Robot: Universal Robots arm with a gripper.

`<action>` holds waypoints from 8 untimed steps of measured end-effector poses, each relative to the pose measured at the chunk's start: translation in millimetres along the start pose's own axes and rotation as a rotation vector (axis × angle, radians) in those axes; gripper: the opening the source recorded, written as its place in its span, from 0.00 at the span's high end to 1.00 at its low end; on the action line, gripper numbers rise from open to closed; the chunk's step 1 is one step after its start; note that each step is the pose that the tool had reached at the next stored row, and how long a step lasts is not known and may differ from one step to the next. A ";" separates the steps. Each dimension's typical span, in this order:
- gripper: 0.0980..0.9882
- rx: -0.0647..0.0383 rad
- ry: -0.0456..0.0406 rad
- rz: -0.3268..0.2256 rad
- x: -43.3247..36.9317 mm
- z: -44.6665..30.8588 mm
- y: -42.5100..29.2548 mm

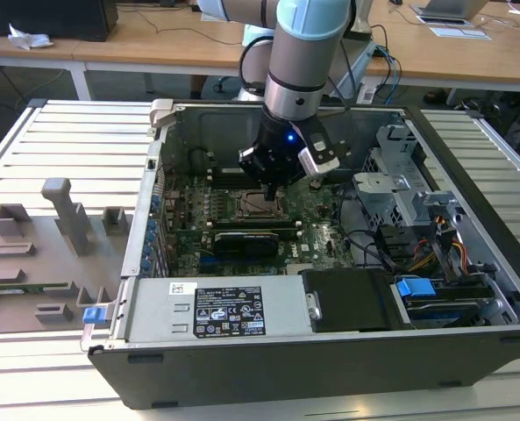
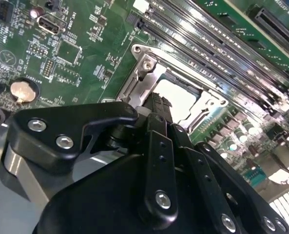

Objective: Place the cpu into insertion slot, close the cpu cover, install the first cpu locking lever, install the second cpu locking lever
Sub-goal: 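Install the first cpu locking lever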

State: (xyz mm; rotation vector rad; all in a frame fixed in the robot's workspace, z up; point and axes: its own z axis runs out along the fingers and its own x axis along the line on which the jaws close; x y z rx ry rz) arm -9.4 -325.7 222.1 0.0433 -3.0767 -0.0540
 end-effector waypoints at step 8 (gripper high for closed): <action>0.99 0.000 0.0000 0.000 0.8 -13.8 0.5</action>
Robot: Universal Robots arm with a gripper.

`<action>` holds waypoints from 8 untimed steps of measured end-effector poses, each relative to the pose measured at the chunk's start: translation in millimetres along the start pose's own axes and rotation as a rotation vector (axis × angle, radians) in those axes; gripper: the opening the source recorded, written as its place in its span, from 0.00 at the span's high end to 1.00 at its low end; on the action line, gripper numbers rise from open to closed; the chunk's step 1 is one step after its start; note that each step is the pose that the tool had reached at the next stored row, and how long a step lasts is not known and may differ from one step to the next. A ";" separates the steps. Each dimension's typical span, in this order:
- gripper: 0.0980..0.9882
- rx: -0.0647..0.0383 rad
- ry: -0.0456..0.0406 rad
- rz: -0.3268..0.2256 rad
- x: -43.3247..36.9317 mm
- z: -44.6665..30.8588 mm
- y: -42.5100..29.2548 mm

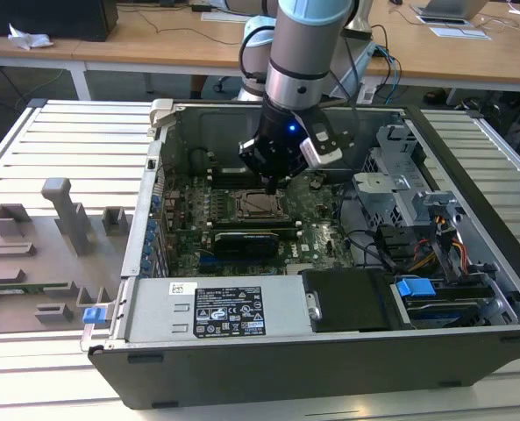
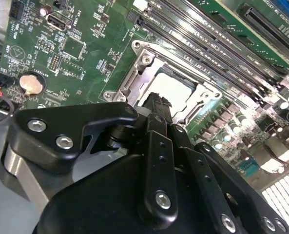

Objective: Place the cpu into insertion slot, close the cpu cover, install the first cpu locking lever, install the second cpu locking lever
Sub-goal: 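Install the first cpu locking lever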

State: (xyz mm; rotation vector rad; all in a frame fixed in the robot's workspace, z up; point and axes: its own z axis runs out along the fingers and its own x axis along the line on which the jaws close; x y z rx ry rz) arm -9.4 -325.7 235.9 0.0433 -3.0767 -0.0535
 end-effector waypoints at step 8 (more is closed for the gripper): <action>0.99 0.000 0.0000 0.000 1.0 -17.3 0.6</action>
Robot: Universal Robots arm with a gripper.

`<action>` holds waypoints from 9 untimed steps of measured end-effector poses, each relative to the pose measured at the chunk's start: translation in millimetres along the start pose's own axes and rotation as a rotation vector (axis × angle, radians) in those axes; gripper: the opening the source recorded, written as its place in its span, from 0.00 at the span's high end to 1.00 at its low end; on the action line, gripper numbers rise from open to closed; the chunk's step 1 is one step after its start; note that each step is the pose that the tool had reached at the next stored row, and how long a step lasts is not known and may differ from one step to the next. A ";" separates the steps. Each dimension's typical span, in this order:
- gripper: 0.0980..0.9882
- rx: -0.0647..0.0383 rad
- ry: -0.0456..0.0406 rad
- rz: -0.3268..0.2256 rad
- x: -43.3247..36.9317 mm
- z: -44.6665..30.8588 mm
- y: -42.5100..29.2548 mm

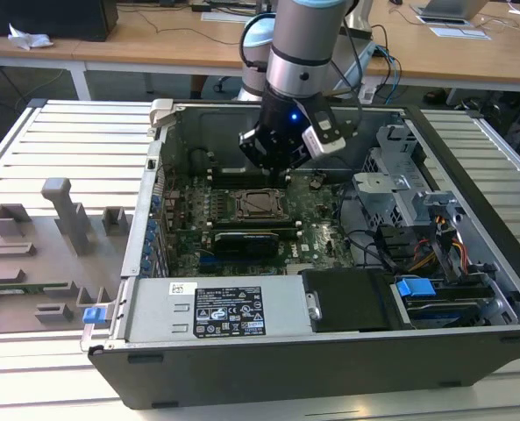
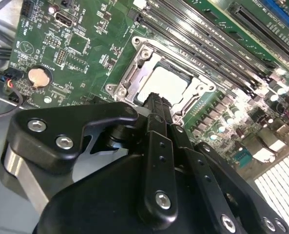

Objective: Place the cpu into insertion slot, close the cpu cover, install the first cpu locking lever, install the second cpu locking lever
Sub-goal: 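Install the first cpu locking lever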

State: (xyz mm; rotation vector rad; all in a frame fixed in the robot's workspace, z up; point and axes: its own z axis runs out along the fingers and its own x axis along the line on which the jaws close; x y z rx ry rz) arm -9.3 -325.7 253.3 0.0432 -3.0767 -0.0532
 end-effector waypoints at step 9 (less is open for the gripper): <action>0.99 0.000 0.0001 0.000 0.2 -5.2 0.2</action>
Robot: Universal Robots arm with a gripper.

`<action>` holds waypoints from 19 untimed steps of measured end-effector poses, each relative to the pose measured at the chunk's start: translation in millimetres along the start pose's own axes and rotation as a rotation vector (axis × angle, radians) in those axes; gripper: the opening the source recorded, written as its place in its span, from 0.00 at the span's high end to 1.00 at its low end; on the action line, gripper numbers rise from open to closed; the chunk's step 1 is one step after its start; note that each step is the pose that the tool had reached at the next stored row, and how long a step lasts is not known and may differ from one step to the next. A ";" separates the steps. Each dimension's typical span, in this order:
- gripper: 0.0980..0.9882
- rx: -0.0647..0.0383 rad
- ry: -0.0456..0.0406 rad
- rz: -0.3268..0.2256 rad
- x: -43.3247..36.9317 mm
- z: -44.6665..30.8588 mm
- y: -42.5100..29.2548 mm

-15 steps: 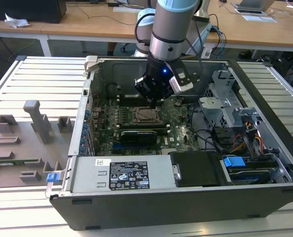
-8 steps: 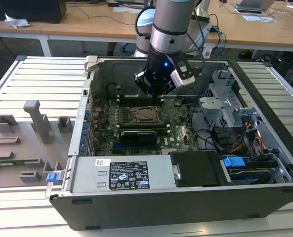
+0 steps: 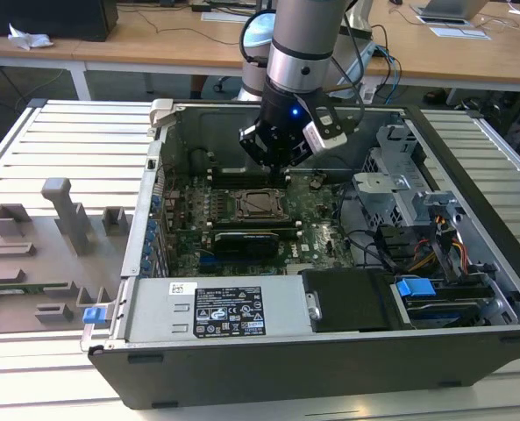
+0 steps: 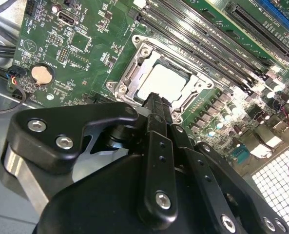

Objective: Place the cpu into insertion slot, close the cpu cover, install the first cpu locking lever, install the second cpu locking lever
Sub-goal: 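Install the first cpu locking lever, then install the second cpu locking lever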

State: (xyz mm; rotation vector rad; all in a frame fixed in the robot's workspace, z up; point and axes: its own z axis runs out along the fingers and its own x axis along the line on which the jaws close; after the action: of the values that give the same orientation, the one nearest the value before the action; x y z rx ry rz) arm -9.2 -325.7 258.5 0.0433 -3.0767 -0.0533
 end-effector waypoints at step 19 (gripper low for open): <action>0.99 0.000 0.0000 0.000 0.5 -0.4 -16.1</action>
State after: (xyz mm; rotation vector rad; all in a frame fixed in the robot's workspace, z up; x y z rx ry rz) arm -9.2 -341.8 258.4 0.0433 -3.0766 -0.0533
